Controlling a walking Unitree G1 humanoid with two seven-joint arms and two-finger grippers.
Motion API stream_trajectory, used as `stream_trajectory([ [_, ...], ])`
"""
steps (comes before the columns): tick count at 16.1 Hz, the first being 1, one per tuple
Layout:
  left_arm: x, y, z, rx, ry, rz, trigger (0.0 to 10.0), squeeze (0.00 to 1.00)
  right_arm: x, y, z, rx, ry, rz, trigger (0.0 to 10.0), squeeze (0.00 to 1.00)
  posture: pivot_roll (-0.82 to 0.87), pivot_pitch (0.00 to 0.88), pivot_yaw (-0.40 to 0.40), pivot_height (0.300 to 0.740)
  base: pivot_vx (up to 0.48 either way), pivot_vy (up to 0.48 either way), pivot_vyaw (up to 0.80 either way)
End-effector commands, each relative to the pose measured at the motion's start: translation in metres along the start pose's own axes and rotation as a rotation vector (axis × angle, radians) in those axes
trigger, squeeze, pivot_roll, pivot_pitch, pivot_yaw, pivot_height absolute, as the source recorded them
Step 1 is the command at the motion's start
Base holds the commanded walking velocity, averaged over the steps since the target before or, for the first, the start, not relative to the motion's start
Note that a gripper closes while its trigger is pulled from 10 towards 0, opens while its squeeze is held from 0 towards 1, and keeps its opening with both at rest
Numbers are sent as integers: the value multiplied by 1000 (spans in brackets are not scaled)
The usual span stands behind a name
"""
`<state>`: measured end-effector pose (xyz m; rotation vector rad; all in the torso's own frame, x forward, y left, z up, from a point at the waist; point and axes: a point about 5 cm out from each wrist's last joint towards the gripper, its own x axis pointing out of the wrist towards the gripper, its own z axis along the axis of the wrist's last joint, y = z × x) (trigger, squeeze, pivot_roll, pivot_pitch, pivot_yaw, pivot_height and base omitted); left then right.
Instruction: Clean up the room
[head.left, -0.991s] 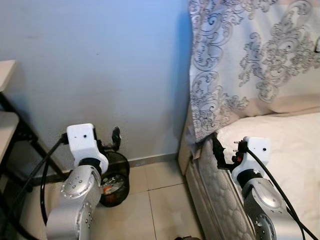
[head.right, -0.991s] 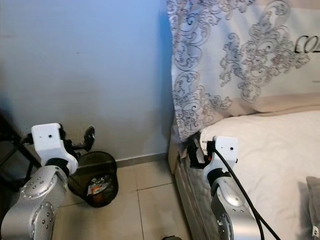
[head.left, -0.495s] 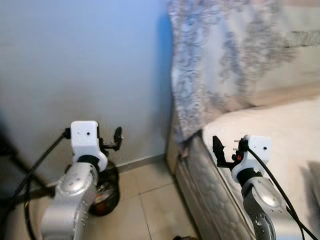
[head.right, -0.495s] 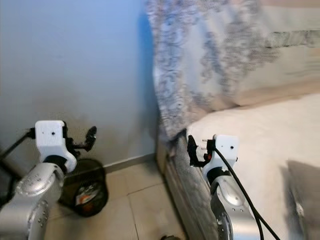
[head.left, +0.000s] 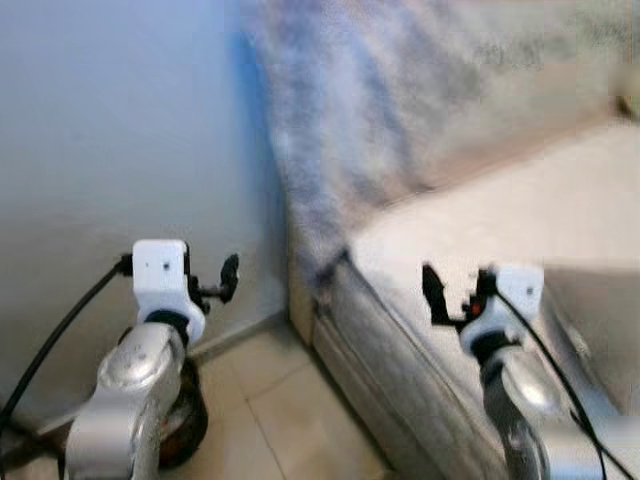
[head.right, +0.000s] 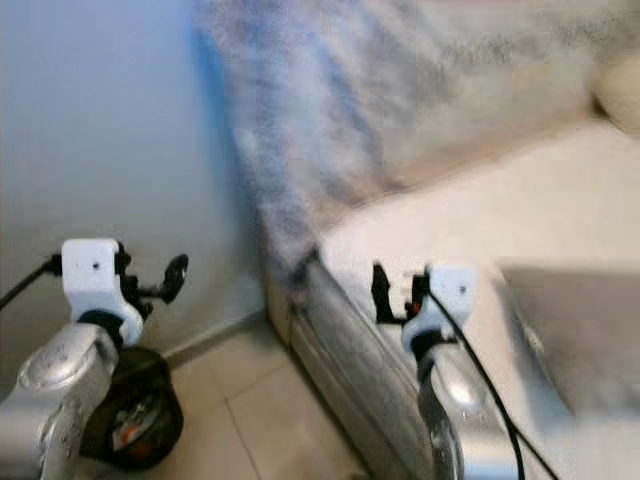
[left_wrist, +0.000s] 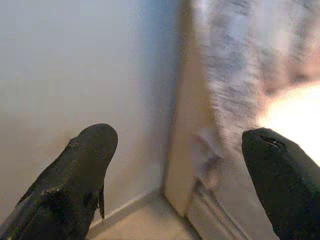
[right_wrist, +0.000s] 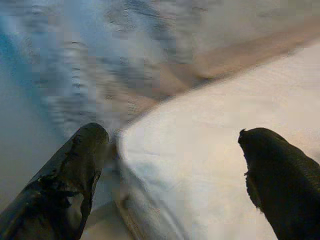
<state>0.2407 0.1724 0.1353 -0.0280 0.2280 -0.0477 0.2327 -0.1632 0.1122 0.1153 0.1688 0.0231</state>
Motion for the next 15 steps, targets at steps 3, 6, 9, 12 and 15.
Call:
stream_trajectory([
  [3,1,-7,4,2,-14,-27,10000,0,-2,-4,3,7,-21,-15,10000,0,23,0,21,740,0,0,-781],
  [6,5,10,5,77,-109,148,10000,0,-2,-3,2,2,-28,-15,10000,0,21,0,24,740,0,0,-781],
  [9,3,5,3,7,-90,92,10000,0,-2,1,2,-7,-25,1,10000,0,18,0,26,740,0,0,-781],
  [12,-6,8,-3,-29,-45,41,10000,973,-6,6,-2,-2,-1,16,10000,0,23,0,16,740,0,0,-781],
  [15,-8,10,-4,-17,-15,32,10000,929,-2,2,1,-3,-6,15,10000,0,33,0,13,740,0,0,-781],
])
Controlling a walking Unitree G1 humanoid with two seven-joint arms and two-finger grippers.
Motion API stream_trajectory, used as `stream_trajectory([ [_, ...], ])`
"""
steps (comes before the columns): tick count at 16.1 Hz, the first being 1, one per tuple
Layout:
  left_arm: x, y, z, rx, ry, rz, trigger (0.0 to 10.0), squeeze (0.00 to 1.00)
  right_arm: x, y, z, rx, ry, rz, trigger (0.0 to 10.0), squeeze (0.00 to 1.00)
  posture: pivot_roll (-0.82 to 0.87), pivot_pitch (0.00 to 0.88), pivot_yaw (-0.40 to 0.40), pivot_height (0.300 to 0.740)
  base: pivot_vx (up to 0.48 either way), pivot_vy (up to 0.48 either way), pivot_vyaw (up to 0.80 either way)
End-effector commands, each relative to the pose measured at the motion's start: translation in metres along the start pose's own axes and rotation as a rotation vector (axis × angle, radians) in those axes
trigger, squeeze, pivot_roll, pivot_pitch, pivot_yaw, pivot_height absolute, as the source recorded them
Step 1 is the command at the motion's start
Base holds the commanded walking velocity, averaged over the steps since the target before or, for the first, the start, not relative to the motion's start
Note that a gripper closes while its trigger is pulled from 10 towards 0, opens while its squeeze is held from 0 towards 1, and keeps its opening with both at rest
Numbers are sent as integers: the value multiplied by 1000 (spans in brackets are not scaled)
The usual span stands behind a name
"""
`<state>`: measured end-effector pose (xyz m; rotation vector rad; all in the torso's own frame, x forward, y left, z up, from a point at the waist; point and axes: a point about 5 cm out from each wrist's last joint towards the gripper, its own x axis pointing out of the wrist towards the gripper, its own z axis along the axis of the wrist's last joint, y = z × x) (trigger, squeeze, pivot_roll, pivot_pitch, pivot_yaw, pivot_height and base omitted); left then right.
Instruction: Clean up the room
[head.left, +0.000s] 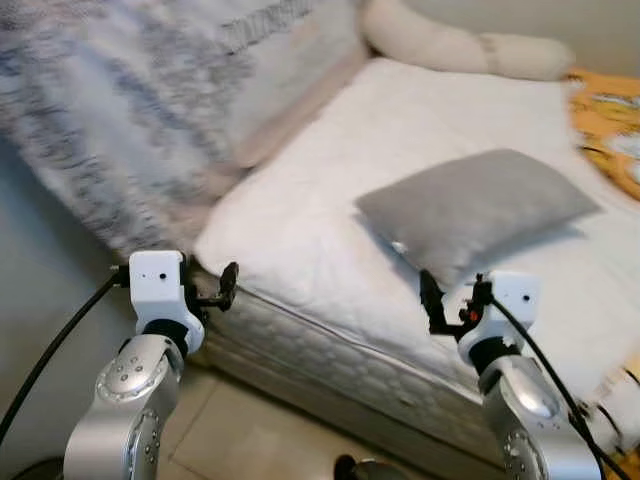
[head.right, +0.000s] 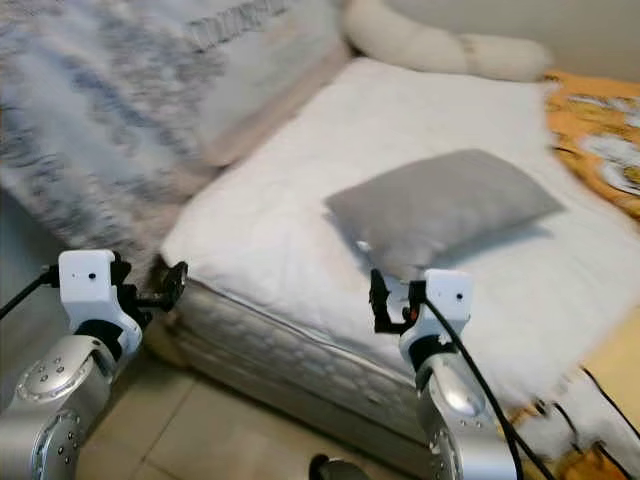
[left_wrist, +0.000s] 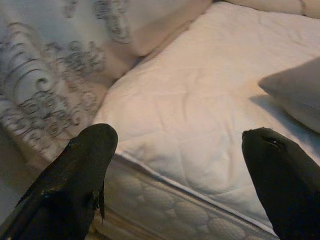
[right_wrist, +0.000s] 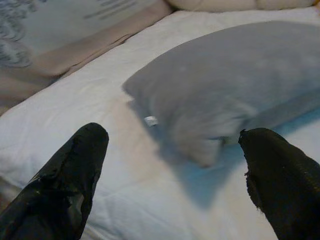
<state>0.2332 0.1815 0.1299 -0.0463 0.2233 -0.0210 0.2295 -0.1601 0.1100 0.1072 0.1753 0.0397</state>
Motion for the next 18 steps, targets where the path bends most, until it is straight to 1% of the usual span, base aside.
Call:
stream_trajectory([
  [1,-1,0,5,25,-30,3,10000,929,1,-3,4,4,-15,-3,10000,0,34,0,13,740,0,0,-781],
  [2,1,-3,9,110,-113,28,10000,0,1,-11,1,-14,-11,-41,10000,0,43,0,11,740,0,0,-781],
  [3,1,-10,9,90,-108,-25,10000,0,0,-17,2,-22,-11,-65,10000,0,31,0,7,740,0,0,-781],
  [5,3,-15,17,187,-118,-35,10000,0,3,-15,7,-26,-12,-78,10000,0,6,0,20,740,0,0,-781],
  [6,4,-17,18,177,-120,-64,10000,0,4,-13,7,-39,-5,-82,10000,0,4,0,23,740,0,0,-781],
  [7,6,-13,15,139,-93,-54,10000,0,6,-9,5,-63,6,-84,10000,0,13,0,35,740,0,0,-781],
  [8,7,-10,14,119,-91,-44,10000,0,7,-8,3,-63,3,-83,10000,0,18,0,35,740,0,0,-781],
  [9,6,-7,13,115,-85,-31,10000,0,6,-7,2,-61,1,-85,10000,0,9,0,34,740,0,0,-781],
  [10,8,-2,11,141,-106,1,10000,0,8,-4,-2,-63,5,-84,10000,0,0,0,37,740,0,0,-781],
  [11,8,0,9,153,-110,8,10000,0,10,-2,-2,-64,6,-70,10000,0,0,0,45,740,0,0,0],
  [13,11,-2,13,117,-96,14,10000,0,14,2,7,-83,-18,-10,10000,0,5,0,39,740,122,0,0],
  [15,14,-3,16,146,-118,-10,10000,0,20,6,13,-77,-24,1,10000,0,-6,0,39,740,266,0,0],
  [18,17,-3,17,153,-112,-7,10000,0,26,7,17,-86,-25,45,10000,0,-4,0,28,740,258,0,0],
])
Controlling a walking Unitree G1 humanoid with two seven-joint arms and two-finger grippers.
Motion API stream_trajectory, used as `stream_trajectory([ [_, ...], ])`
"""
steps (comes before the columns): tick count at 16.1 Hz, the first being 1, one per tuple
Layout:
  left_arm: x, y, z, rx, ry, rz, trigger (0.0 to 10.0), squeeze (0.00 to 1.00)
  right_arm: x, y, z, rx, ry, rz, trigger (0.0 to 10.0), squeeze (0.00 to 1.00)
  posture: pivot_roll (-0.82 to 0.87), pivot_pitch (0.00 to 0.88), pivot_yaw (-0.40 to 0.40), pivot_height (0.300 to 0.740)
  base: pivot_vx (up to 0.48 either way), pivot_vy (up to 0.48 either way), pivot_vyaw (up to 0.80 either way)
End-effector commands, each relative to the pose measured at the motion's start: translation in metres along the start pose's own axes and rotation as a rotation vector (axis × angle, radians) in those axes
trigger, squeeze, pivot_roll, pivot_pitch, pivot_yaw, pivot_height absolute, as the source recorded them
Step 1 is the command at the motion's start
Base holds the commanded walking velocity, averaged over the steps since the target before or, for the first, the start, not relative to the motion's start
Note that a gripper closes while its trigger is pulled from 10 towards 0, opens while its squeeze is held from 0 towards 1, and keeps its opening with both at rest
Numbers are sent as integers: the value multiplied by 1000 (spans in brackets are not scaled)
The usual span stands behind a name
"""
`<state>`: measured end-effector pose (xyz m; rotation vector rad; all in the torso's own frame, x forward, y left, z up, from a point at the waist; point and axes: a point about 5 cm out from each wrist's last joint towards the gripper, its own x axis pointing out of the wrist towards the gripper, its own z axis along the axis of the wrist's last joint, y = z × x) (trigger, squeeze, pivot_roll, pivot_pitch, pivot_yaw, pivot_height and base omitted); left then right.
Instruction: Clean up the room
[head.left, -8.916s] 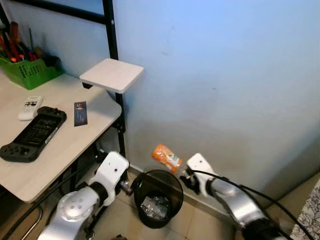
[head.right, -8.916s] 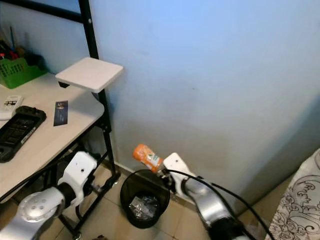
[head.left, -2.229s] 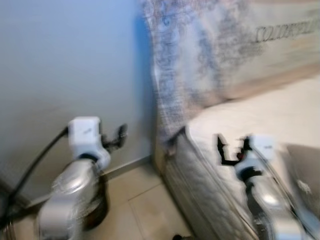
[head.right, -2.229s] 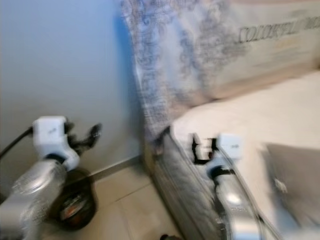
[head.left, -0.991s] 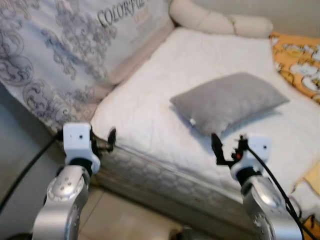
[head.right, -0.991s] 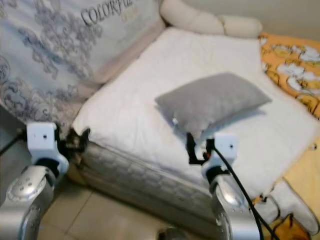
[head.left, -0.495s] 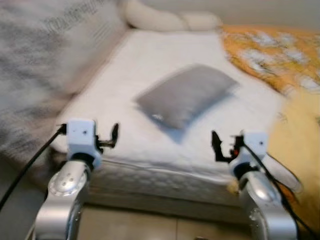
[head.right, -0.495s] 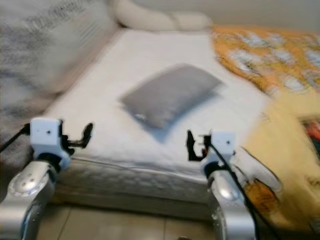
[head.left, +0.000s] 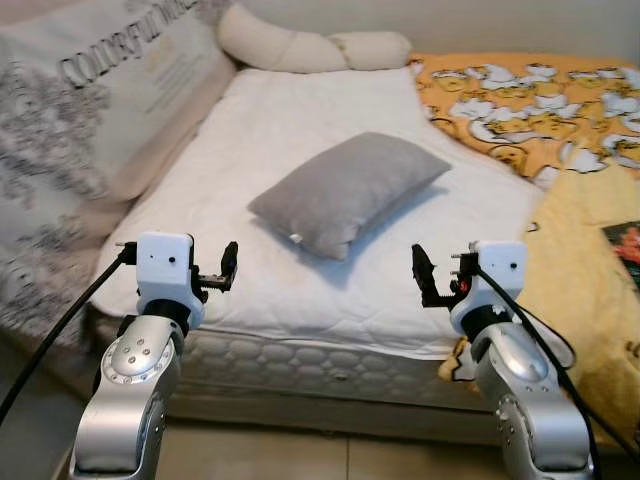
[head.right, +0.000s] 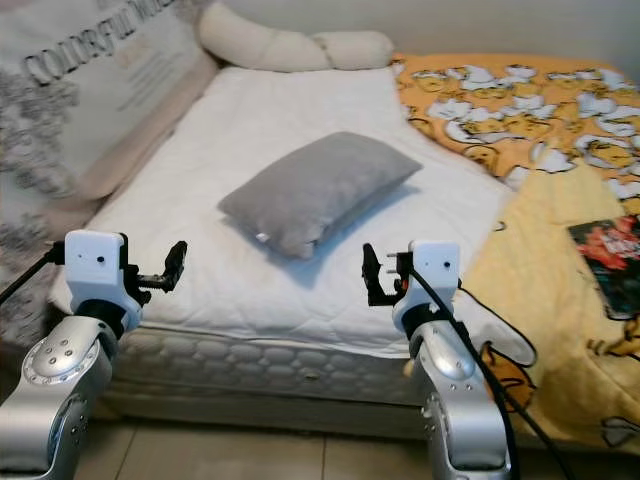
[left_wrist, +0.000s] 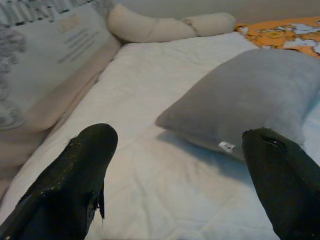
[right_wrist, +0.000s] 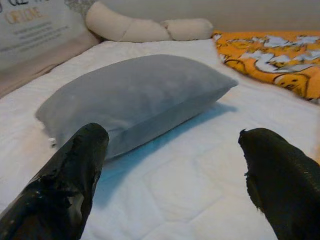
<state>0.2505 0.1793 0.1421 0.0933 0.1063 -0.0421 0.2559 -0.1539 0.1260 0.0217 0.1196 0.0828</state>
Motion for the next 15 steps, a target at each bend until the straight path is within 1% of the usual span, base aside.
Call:
stream_trajectory([
  [1,2,-1,2,7,3,-8,10000,0,3,1,-4,-2,27,11,10000,0,-3,0,27,740,244,0,0],
  [3,3,-4,4,3,-8,-30,10000,0,5,2,-4,-29,23,15,10000,0,-4,0,24,740,246,0,0],
  [5,5,-4,6,-7,-15,-28,10000,0,5,3,-5,-38,31,8,10000,0,-8,0,19,740,255,0,0],
  [10,8,-5,9,-5,-24,-40,10000,0,3,8,-13,-31,47,16,10000,0,1,0,11,740,258,0,0],
  [13,7,-8,9,13,-26,-57,10000,0,2,6,-15,-25,52,7,10000,0,3,0,10,740,259,0,0],
  [15,7,-10,9,21,-27,-67,10000,0,2,3,-17,1,68,-5,10000,0,4,0,11,740,261,0,-631],
])
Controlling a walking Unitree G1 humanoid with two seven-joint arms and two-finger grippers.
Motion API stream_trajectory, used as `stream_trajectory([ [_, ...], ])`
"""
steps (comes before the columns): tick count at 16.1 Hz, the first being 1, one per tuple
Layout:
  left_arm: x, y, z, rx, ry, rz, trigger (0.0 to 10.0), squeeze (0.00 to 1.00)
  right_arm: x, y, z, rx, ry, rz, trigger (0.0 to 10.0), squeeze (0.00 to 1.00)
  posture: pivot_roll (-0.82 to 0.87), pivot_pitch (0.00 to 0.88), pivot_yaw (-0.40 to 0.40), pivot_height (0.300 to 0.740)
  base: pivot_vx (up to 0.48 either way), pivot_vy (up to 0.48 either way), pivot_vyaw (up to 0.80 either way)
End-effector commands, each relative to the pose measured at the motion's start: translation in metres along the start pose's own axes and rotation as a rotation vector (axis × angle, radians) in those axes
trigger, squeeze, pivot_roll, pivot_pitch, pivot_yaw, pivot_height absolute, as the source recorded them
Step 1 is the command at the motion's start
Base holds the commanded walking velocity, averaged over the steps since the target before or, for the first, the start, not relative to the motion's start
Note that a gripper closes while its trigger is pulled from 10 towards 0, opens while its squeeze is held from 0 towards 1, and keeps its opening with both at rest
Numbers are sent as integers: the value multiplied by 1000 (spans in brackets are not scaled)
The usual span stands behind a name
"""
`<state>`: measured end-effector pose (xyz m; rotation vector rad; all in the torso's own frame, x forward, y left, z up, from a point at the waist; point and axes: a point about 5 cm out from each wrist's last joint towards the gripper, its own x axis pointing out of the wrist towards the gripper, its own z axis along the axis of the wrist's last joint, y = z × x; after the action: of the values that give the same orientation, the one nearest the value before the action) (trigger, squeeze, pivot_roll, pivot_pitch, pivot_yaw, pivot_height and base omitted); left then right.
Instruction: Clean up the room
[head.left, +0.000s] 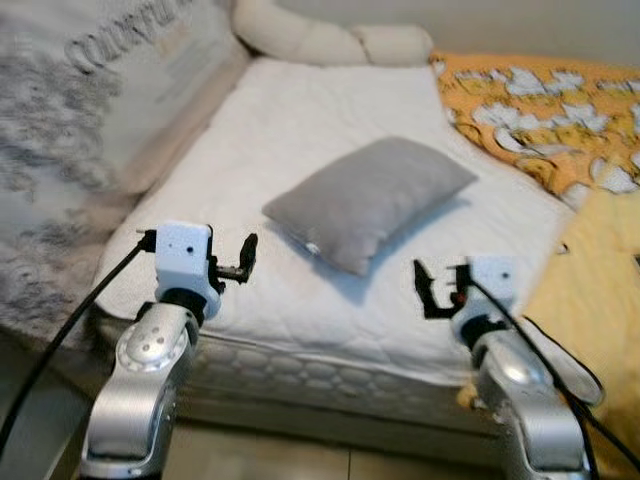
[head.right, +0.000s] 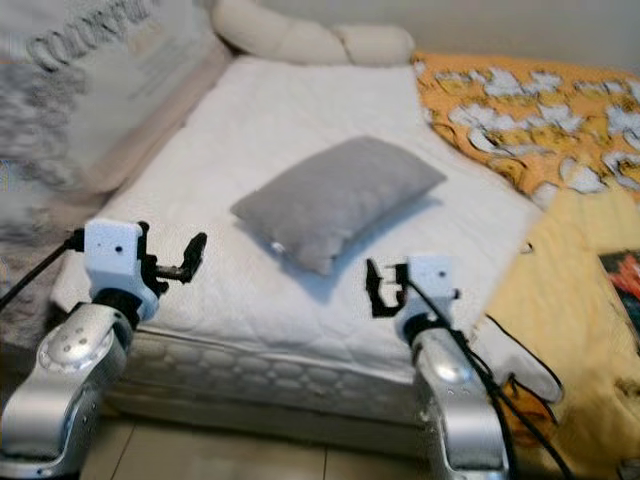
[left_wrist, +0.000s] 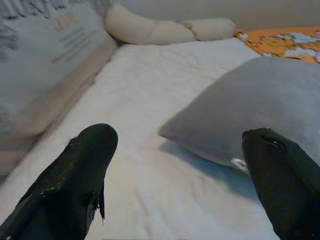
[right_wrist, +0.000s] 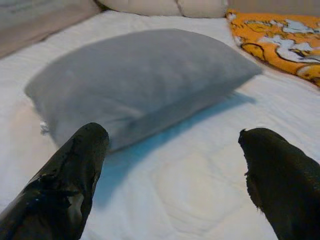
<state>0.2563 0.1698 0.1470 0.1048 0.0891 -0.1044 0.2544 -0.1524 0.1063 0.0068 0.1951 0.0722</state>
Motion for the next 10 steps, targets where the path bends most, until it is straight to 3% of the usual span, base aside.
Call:
stream_trajectory([
  [1,2,-1,3,12,-8,-13,10000,0,2,1,3,3,-12,8,10000,0,4,0,11,740,262,0,-800],
  [10,2,-6,2,37,-7,-42,10000,0,3,3,1,-25,-11,35,10000,0,5,0,9,740,260,0,-59],
])
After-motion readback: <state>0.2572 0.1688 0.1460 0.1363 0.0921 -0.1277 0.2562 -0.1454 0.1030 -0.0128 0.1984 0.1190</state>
